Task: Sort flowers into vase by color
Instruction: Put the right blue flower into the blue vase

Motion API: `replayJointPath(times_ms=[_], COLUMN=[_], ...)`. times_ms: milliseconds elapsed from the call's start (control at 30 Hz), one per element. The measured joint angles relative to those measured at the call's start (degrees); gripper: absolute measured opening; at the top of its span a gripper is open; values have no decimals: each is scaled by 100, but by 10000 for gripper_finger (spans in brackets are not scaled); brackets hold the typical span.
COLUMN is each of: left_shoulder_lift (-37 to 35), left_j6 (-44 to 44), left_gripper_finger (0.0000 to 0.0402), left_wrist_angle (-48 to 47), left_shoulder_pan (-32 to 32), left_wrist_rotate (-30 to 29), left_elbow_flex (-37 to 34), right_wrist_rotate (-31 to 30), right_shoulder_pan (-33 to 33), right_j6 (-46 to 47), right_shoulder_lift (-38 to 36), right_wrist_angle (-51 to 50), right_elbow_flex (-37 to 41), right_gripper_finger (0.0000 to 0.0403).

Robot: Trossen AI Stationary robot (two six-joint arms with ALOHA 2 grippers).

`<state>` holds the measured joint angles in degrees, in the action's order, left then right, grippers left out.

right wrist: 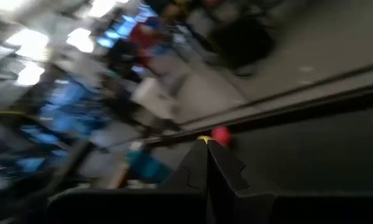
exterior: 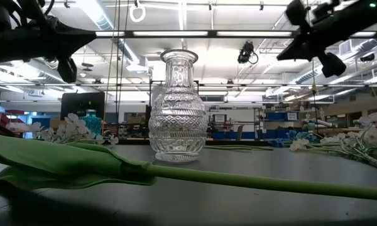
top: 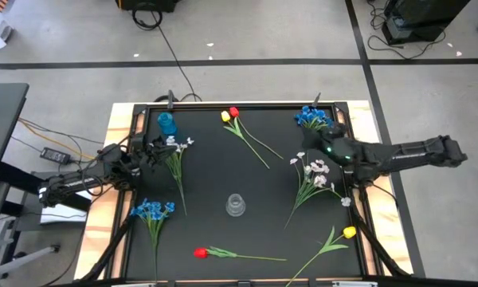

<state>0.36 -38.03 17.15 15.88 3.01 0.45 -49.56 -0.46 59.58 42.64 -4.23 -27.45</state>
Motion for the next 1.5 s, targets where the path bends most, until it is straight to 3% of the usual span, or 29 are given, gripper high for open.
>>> replayJointPath(times_ms=[133,300,533,1100,1267,1500], left_shoulder_lift=[0,0,0,2,2,1], left_j6=[19,25,-6,-246,-273,-319], left_gripper_finger=[23,23,23,23,23,23], left_wrist_angle=[-14,-35,-239,-913,-1076,-1157], left_shoulder_pan=[2,0,2,1,0,0], left_wrist_rotate=[-424,-488,-490,-494,-520,-766], left_elbow_flex=[0,0,1,2,0,1], right_wrist_rotate=[543,1855,3467,3685,3801,3890], right_shoulder_pan=[-373,-982,-2021,-3795,-4137,-4327], right_j6=[623,779,1020,-174,-349,-748], right_shoulder_lift=[833,1692,2526,3710,4097,4785], right_wrist_angle=[-1519,-2985,-3733,-3805,-3919,-3693], right_elbow_flex=[-864,-1692,-1929,-1929,-1932,-1932], right_gripper_finger=[8,8,31,244,262,245])
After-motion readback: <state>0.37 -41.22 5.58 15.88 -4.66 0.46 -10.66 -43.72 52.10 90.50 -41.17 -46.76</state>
